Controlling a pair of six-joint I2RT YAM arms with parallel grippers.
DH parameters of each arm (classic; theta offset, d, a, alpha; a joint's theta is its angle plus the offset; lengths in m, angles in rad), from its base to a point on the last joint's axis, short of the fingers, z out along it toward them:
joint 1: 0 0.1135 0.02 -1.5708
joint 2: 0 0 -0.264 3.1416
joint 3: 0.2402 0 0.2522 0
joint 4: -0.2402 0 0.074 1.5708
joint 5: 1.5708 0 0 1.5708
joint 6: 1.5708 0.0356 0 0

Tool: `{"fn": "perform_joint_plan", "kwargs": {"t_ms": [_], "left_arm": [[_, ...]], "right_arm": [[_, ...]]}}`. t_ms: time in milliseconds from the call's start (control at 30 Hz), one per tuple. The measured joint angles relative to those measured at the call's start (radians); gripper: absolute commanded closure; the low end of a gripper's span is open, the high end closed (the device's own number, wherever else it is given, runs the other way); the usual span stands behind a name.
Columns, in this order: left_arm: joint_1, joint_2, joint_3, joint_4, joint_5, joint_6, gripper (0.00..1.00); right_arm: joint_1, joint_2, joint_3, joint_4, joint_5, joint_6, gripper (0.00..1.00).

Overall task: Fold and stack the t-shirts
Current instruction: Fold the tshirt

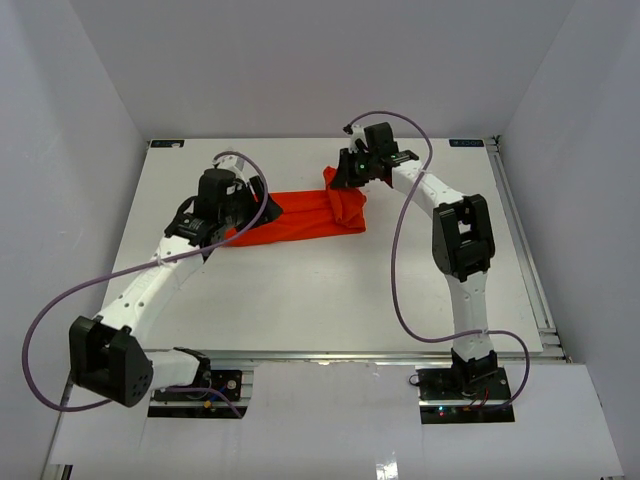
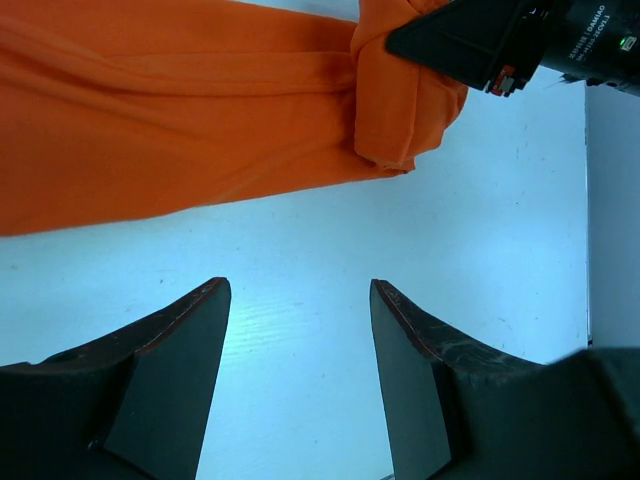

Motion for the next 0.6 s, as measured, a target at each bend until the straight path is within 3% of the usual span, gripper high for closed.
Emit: {"fn": "perform_joint_plan", "kwargs": {"t_ms": [467, 600], "left_arm": [[0.001, -0.133, -0.113, -0.084, -0.057, -0.056, 0.31], [0.001, -0.153, -0.131, -0.093, -0.062, -0.068, 0.31]], "right_arm": [[0.072, 0.065, 0.026, 0.000, 0.107, 0.000, 0.88], [0.089, 0.069, 0.026, 0.000, 0.115, 0.000, 0.67]]}}
